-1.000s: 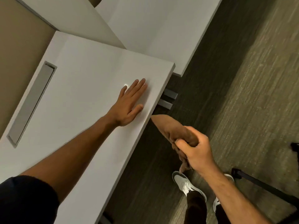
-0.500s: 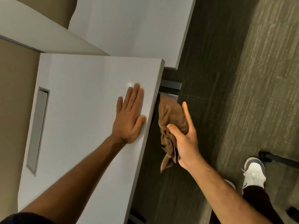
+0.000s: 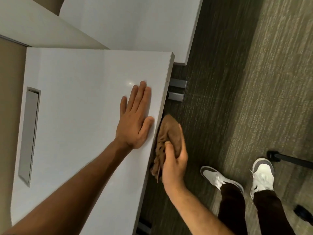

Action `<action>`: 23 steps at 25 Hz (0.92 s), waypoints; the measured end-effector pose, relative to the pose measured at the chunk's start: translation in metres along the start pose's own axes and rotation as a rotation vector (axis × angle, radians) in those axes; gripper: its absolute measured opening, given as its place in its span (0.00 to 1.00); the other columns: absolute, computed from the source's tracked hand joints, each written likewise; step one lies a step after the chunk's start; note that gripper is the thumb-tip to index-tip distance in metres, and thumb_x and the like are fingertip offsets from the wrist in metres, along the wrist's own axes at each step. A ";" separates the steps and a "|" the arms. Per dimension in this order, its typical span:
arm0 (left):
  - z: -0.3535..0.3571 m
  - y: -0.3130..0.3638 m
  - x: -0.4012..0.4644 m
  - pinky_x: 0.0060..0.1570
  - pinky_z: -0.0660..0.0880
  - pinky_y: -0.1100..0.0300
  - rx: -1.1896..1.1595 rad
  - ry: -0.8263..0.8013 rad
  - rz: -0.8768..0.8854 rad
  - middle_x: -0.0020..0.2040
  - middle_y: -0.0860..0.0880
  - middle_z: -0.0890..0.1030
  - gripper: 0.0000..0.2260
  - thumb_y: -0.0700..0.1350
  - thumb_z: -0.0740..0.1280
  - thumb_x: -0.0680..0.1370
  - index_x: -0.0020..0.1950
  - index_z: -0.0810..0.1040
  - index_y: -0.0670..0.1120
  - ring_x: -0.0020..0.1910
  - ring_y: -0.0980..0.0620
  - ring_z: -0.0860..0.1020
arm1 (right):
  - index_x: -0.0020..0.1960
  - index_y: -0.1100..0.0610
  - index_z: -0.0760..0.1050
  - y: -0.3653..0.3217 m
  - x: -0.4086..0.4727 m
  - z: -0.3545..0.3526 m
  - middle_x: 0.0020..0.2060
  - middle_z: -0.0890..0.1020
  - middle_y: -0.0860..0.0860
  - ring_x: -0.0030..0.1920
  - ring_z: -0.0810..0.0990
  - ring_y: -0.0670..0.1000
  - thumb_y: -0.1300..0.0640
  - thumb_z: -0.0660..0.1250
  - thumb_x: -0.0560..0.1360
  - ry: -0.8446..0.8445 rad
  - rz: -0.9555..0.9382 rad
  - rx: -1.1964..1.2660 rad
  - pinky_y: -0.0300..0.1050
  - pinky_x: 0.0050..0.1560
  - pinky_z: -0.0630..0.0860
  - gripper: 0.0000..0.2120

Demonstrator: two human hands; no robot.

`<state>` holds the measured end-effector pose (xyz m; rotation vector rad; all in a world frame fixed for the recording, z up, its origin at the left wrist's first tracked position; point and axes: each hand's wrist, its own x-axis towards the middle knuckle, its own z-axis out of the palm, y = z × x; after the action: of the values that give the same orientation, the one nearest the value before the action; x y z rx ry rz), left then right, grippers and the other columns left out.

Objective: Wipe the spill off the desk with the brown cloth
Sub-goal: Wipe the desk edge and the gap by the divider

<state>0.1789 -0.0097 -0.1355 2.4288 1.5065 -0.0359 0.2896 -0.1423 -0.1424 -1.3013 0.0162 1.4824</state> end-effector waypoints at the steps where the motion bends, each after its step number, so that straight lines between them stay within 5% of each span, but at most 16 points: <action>1: -0.001 0.001 0.001 0.82 0.40 0.38 0.000 0.002 -0.004 0.87 0.44 0.46 0.35 0.64 0.42 0.83 0.86 0.47 0.45 0.86 0.45 0.44 | 0.75 0.36 0.65 0.005 -0.006 0.005 0.70 0.72 0.36 0.68 0.74 0.37 0.61 0.62 0.83 -0.028 -0.038 -0.067 0.33 0.65 0.74 0.27; 4: 0.000 0.002 -0.001 0.82 0.41 0.36 -0.019 0.009 -0.003 0.87 0.44 0.46 0.34 0.61 0.44 0.83 0.86 0.48 0.45 0.86 0.46 0.44 | 0.76 0.37 0.61 0.014 -0.014 0.006 0.67 0.71 0.39 0.66 0.73 0.35 0.56 0.63 0.82 -0.054 -0.186 -0.272 0.29 0.61 0.73 0.26; 9: -0.003 0.005 0.000 0.82 0.41 0.37 -0.014 0.016 -0.005 0.87 0.44 0.47 0.34 0.57 0.48 0.83 0.86 0.49 0.44 0.86 0.46 0.44 | 0.79 0.42 0.62 0.039 -0.032 -0.017 0.63 0.73 0.48 0.64 0.77 0.46 0.45 0.60 0.80 -0.156 -0.268 -0.502 0.44 0.61 0.79 0.27; 11: -0.003 0.004 -0.001 0.82 0.41 0.37 -0.008 0.012 -0.008 0.87 0.44 0.47 0.34 0.57 0.48 0.83 0.86 0.48 0.44 0.86 0.46 0.44 | 0.79 0.35 0.59 0.048 -0.044 -0.026 0.62 0.73 0.46 0.63 0.76 0.46 0.43 0.60 0.80 -0.209 -0.279 -0.575 0.47 0.61 0.79 0.28; 17: -0.003 0.006 -0.002 0.82 0.42 0.37 -0.011 0.012 -0.016 0.87 0.45 0.47 0.34 0.57 0.48 0.83 0.86 0.49 0.44 0.86 0.46 0.44 | 0.77 0.26 0.50 0.036 -0.030 -0.029 0.60 0.72 0.43 0.59 0.77 0.48 0.42 0.59 0.79 -0.255 -0.362 -0.653 0.51 0.58 0.80 0.31; 23: -0.001 0.004 -0.001 0.82 0.42 0.36 -0.012 0.006 -0.011 0.87 0.45 0.46 0.34 0.60 0.46 0.83 0.86 0.48 0.45 0.86 0.47 0.44 | 0.77 0.37 0.57 -0.011 0.037 -0.008 0.59 0.74 0.48 0.55 0.79 0.52 0.40 0.59 0.77 -0.234 -0.363 -0.564 0.56 0.52 0.82 0.29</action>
<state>0.1816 -0.0123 -0.1333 2.4136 1.5184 -0.0214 0.3111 -0.1178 -0.1644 -1.4599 -0.8005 1.3541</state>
